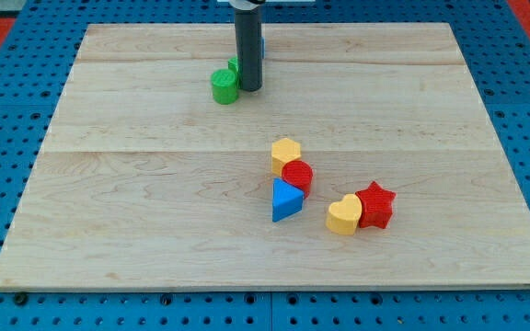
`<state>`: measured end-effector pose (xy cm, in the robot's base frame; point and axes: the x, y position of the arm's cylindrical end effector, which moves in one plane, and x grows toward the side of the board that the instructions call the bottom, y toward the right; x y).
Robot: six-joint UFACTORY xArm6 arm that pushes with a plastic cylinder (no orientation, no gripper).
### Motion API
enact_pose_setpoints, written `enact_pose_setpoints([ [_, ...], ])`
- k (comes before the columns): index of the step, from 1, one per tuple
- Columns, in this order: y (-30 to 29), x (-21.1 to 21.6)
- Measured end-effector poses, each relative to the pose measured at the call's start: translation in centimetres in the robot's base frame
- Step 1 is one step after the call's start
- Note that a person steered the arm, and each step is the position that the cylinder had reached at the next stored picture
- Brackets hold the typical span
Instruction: Place the green circle to the bottom of the green star
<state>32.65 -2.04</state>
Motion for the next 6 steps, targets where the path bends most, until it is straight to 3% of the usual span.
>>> enact_pose_setpoints([
  [1,0.4,-0.2],
  [2,1.3,2.7],
  [3,-3.7,6.3],
  [4,-8.2,1.6],
  [5,-6.6,-1.2],
  [6,-4.3,-0.5],
])
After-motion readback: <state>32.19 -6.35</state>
